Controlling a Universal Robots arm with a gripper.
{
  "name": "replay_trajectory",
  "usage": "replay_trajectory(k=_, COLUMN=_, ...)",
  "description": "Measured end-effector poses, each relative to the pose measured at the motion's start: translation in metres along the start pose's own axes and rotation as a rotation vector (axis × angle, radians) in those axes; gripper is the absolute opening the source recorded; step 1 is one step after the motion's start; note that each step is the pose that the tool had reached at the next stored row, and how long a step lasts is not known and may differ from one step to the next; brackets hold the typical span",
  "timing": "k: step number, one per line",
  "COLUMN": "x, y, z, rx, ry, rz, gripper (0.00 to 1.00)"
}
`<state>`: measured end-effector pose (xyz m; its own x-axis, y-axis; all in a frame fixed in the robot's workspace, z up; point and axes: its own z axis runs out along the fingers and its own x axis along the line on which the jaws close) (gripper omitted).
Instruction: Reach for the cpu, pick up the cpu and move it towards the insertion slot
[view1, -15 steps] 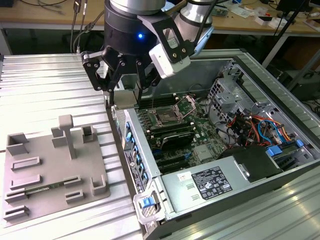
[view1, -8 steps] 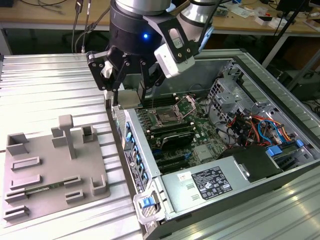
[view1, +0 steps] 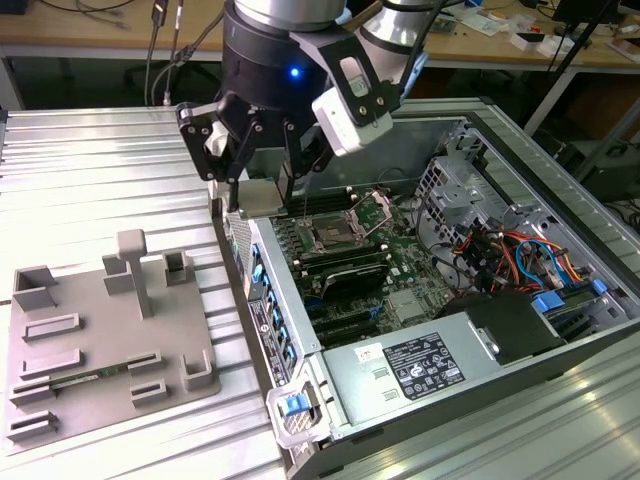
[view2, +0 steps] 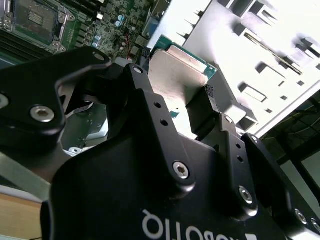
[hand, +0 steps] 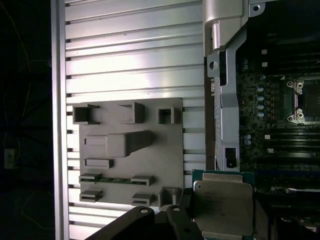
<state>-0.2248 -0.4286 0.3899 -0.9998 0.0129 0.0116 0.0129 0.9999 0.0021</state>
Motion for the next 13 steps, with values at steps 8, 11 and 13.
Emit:
replay_trajectory(k=8, x=-0.0017, y=0.0, z=0.0003, rx=0.0003, ry=0.0, rz=0.0, gripper=0.55)
replay_trajectory(k=11, x=-0.0039, y=0.0001, z=0.0003, rx=0.0002, ry=0.0, rz=0.0, gripper=0.55)
replay_trajectory(k=13, x=-0.005, y=0.0001, z=0.0004, rx=0.0003, ry=0.0, rz=0.0, gripper=0.55)
